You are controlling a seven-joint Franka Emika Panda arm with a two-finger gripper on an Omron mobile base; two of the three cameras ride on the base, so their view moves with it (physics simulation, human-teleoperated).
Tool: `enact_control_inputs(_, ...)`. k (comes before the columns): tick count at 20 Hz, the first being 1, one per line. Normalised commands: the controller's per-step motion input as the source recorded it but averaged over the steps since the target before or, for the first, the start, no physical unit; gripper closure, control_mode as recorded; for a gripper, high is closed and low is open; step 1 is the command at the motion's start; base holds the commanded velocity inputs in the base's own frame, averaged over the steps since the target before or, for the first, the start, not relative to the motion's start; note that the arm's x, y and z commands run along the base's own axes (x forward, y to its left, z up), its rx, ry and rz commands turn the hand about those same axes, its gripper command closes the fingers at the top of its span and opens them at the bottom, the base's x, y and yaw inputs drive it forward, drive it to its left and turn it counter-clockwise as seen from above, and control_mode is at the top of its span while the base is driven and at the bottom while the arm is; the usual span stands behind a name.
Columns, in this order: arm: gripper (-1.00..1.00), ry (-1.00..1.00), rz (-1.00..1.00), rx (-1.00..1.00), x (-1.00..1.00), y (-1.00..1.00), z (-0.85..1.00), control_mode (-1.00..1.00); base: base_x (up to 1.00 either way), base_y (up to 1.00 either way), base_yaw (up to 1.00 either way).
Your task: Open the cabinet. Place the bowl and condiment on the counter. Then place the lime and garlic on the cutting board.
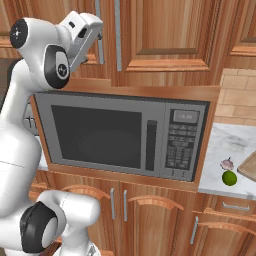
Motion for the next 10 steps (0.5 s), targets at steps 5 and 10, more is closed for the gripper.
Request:
enact_control_inputs(5, -1.00, 0.00, 0.00, -0.03, 0.31, -0.09, -0.08, -1.00, 0.00, 0.00, 0.00)
enact_control_inputs(10, -1.00, 0.00, -0.01, -0.01, 0.04, -0.38, 0.00, -1.00, 0.00, 0.00, 0.00)
